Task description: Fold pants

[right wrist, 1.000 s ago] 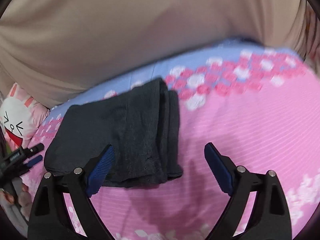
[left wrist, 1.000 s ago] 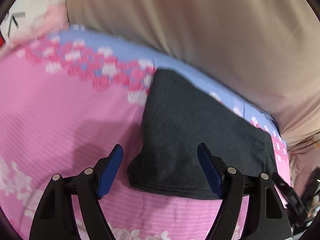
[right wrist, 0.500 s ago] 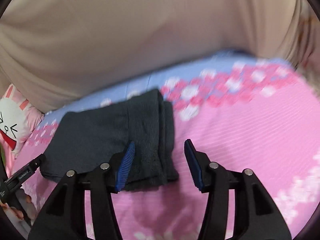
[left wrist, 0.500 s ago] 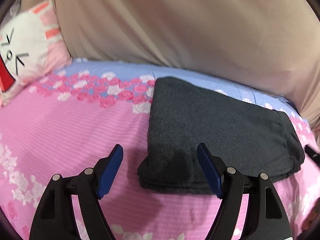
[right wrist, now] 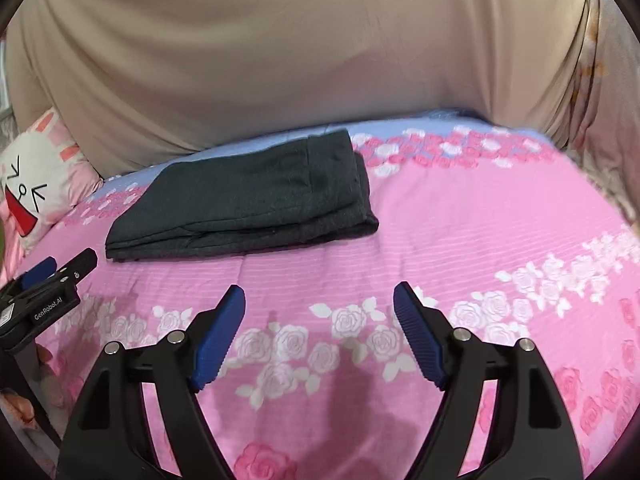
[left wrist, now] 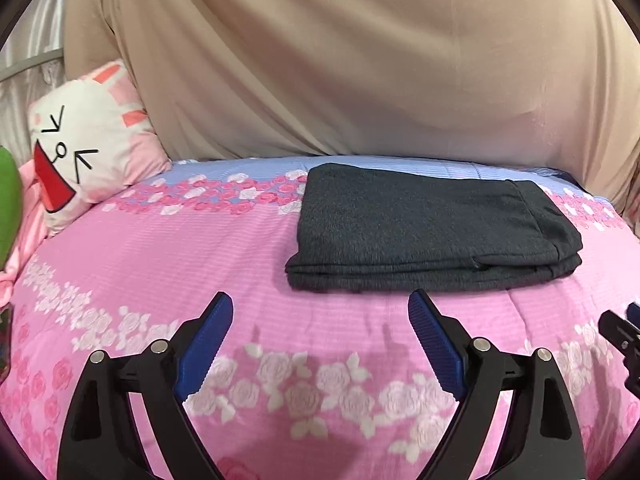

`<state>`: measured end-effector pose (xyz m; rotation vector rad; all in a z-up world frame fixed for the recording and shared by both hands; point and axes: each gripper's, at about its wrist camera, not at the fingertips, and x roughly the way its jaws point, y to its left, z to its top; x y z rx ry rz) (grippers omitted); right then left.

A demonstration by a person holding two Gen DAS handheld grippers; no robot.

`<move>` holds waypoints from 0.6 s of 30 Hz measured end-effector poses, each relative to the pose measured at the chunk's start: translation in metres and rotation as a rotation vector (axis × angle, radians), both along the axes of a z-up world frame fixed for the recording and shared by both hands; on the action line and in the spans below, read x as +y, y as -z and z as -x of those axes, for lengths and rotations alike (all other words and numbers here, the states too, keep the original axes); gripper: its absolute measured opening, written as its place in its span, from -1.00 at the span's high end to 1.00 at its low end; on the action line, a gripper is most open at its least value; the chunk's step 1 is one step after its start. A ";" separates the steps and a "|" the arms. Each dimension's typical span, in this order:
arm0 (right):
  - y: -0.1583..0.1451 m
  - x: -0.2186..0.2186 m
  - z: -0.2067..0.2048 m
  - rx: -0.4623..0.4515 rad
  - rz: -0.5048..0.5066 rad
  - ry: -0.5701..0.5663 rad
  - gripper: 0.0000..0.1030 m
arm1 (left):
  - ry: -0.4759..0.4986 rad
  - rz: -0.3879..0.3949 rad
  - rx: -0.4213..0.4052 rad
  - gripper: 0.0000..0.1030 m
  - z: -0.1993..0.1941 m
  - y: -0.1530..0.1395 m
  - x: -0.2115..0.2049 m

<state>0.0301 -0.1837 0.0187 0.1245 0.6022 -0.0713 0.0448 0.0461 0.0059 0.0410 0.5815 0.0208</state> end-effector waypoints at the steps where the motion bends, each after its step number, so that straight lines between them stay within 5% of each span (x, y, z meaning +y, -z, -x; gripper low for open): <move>1: -0.003 0.004 0.005 -0.026 0.024 0.009 -0.90 | -0.005 0.000 -0.011 -0.69 0.003 -0.001 0.000; 18: 0.000 0.008 0.005 -0.008 0.064 0.039 -0.91 | 0.044 0.048 -0.009 -0.69 0.005 -0.002 0.002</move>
